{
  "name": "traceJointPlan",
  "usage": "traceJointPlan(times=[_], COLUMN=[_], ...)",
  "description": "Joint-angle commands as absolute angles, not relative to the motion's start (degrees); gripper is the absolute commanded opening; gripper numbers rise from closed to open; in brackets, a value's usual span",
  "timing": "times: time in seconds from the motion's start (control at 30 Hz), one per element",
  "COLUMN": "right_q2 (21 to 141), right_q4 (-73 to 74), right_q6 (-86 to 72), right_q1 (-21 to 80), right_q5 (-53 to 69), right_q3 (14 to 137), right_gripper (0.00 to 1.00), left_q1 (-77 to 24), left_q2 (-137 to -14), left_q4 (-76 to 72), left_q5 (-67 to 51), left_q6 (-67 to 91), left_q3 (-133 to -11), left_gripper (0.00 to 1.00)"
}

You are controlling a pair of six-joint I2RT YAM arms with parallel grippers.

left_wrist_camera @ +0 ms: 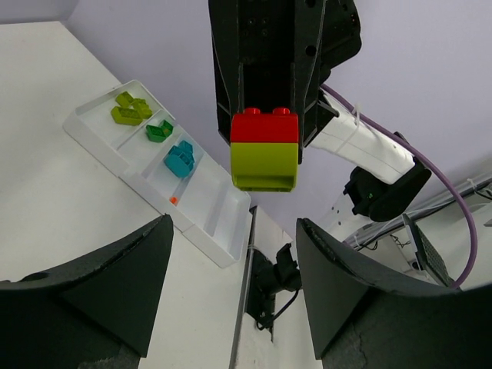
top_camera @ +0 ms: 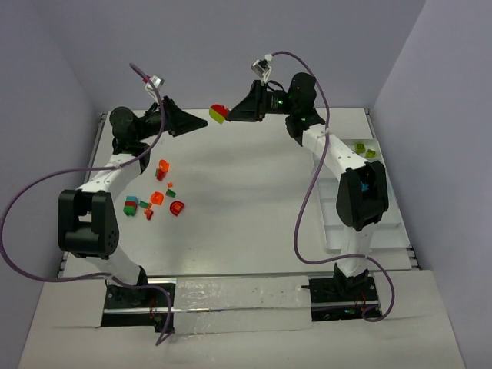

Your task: Sort the legos into containers by color

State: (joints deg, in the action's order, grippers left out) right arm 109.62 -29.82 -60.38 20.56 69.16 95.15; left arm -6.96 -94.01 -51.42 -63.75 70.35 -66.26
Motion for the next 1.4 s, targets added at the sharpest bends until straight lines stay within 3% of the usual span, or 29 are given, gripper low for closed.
traceJointPlan(times=[0.0,0.33,0.9,1.07,1.17,1.2,1.37], right_q2=[105.7,106.1,105.6,105.6,105.8,105.8,106.4], right_q4=[-31.7,-27.8,-28.0,-27.4,-25.1,-24.8,-24.8], right_q6=[-59.6,-56.5,-56.8,-56.2,-54.0,-53.7,-53.6], right_q1=[21.1,21.6,22.2,22.2,22.1,21.9,19.1], right_q5=[70.1,68.9,69.2,68.6,67.5,66.9,64.8], right_q3=[94.7,95.9,95.5,95.9,97.1,97.3,100.4], right_gripper=[0.0,0.0,0.0,0.0,0.0,0.0,0.0], left_q1=[-8.6,-9.5,-10.5,-10.5,-10.5,-10.5,-10.3], left_q2=[-94.5,-94.8,-95.1,-95.2,-95.1,-95.0,-93.0], left_q4=[-59.9,-59.7,-54.8,-54.1,-53.2,-52.2,-44.7], left_q5=[-64.0,-64.2,-62.5,-62.7,-63.2,-63.2,-63.7], left_q6=[72.7,72.0,68.6,68.3,68.0,67.4,61.9], left_q3=[-69.6,-70.8,-72.4,-72.3,-72.3,-72.4,-70.6], left_gripper=[0.74,0.72,0.58,0.38,0.07,0.02,0.0])
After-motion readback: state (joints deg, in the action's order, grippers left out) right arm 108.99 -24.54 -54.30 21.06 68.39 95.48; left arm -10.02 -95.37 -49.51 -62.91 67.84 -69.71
